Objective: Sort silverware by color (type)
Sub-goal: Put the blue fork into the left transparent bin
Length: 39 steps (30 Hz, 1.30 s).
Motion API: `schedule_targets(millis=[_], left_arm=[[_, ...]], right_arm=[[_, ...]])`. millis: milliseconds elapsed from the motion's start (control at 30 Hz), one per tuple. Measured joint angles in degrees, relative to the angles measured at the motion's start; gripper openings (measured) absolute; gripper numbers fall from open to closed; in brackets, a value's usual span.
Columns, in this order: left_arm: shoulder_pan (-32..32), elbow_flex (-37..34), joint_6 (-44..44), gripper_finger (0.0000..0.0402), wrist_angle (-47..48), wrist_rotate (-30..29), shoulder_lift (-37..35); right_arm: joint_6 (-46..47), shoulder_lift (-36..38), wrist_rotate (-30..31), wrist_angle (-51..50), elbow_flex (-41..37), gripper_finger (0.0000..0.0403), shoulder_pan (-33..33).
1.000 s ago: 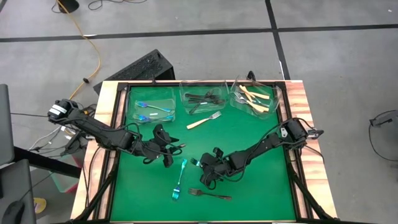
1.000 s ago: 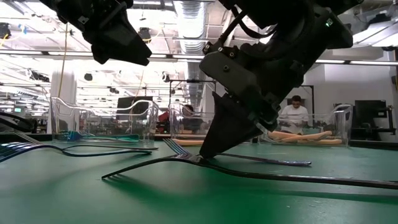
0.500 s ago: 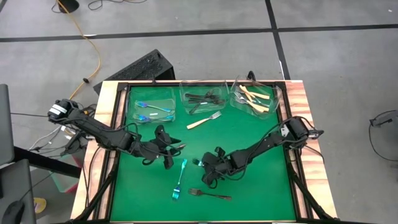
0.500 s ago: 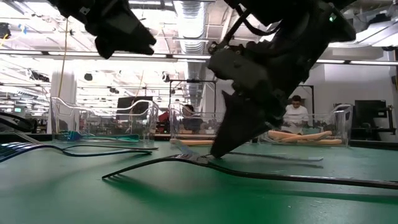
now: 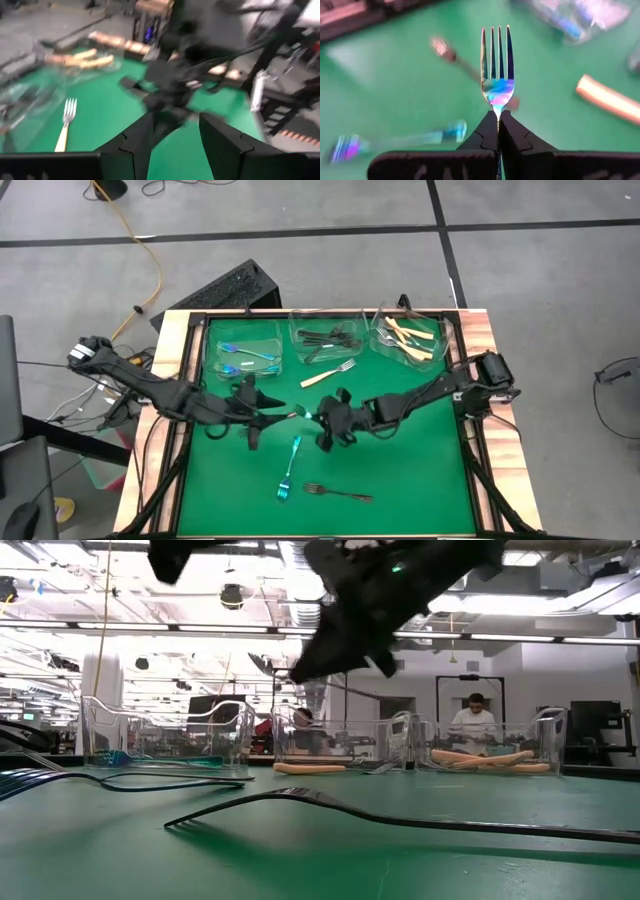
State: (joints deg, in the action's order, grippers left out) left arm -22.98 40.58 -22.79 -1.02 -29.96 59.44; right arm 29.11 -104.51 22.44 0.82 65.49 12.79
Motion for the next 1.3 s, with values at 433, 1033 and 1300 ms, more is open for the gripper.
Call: schedule_targets(millis=[433, 1033, 1300], left_arm=[[-3.2, 0.0, 7.7, 0.0145, 0.3, -1.8, -14.4], [-3.5, 0.0, 13.0, 0.0145, 0.4, -2.0, -16.1], [-3.5, 0.0, 13.4, 0.0145, 0.6, -2.2, -16.1]], right_arm=[[-18.7, -1.8, -1.8, 8.5, 9.2, 0.0022, -12.4], [-29.6, -19.5, -12.1, 30.7, 26.8, 0.0023, -22.8], [-28.2, -34.7, -18.9, 28.2, 48.8, 0.0024, -25.5]])
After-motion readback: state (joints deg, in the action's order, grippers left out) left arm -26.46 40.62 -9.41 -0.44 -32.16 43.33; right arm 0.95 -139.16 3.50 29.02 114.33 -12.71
